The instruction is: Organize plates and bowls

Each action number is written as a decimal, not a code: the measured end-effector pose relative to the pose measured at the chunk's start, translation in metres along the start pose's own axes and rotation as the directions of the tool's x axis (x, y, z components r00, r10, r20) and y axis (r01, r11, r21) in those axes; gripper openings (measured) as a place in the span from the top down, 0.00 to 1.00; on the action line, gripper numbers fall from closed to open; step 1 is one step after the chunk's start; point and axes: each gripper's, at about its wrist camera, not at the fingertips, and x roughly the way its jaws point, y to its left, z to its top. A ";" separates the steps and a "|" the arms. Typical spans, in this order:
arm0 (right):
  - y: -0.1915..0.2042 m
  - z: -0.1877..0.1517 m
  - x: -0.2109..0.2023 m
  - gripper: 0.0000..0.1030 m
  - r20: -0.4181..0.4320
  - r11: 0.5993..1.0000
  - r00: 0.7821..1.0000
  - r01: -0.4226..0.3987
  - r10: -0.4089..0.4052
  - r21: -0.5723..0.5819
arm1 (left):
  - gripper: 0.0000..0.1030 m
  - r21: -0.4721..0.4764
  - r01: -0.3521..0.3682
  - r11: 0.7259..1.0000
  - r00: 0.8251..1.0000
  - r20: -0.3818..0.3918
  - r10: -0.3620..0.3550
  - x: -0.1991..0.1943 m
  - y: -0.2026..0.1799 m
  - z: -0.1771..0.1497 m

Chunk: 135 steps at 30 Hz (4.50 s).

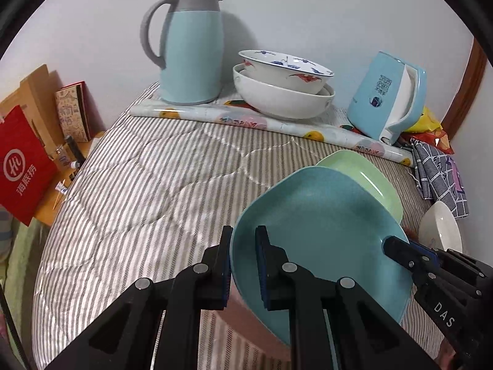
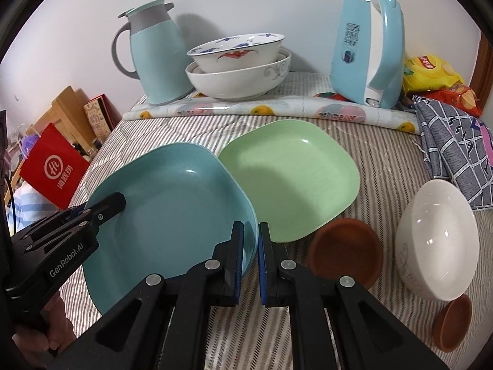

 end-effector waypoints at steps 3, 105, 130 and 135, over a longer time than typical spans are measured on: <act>0.005 -0.005 0.002 0.92 -0.001 1.000 1.000 -0.005 0.005 -0.010 | 0.86 -0.008 -0.007 1.000 1.000 -0.005 0.007 0.000 0.007 -0.006; -0.092 0.041 -0.044 0.35 0.079 0.989 0.991 0.104 -0.113 0.103 | 0.54 0.071 0.024 0.997 0.999 -0.026 -0.022 0.014 -0.078 0.046; -0.093 0.066 0.046 0.51 -0.020 0.993 0.993 0.117 -0.117 0.023 | 0.54 0.081 0.055 0.995 0.992 -0.118 -0.045 0.091 -0.090 0.065; -0.093 0.067 0.056 0.51 -0.039 0.993 0.992 0.119 -0.118 0.015 | 0.54 0.083 0.058 0.995 0.990 -0.136 -0.047 0.102 -0.091 0.065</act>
